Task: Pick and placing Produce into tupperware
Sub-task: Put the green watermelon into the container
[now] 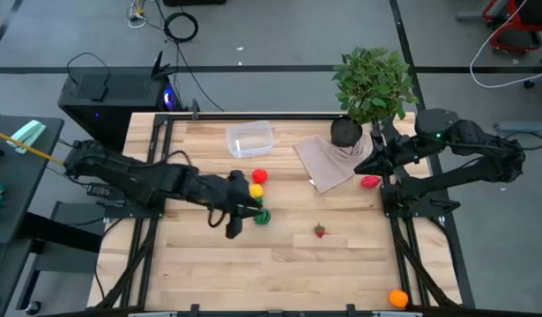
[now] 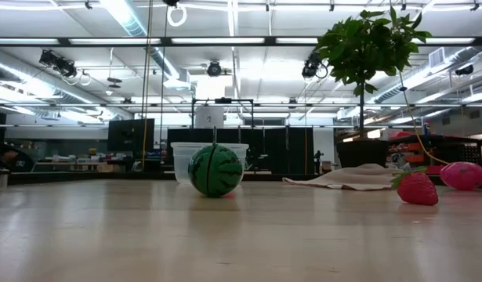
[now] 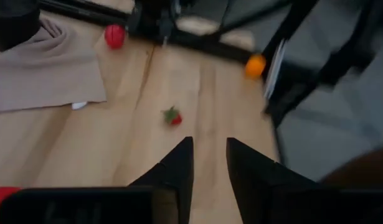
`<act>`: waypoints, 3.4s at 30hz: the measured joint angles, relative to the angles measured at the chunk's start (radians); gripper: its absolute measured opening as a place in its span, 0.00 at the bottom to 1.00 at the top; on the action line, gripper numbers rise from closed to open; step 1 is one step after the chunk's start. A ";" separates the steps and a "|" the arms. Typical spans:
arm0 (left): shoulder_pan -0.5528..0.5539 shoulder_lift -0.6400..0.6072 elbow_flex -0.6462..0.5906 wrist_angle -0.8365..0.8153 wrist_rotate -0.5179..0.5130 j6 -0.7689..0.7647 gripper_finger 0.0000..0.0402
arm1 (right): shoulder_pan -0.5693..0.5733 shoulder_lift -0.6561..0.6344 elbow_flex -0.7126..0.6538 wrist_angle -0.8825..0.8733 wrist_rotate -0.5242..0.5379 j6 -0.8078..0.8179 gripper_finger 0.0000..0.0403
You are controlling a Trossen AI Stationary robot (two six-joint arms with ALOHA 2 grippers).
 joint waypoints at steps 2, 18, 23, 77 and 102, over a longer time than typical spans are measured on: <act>0.002 0.071 0.118 -0.154 0.000 0.067 0.30 | 0.000 0.000 0.000 -0.020 -0.021 -0.010 0.07; 0.082 0.520 0.473 -0.553 0.063 0.164 0.40 | 0.000 0.000 0.000 -0.084 -0.045 -0.075 0.07; 0.071 0.587 0.449 -0.580 0.080 0.191 0.44 | 0.000 0.005 0.000 -0.084 -0.033 -0.051 0.07; 0.141 0.732 0.449 -0.649 0.118 -0.405 0.99 | 0.000 0.045 0.000 -0.137 0.036 -0.072 0.37; 0.146 0.823 0.449 -0.580 0.179 -0.927 0.99 | 0.000 0.106 -0.001 -0.130 0.035 -0.038 0.37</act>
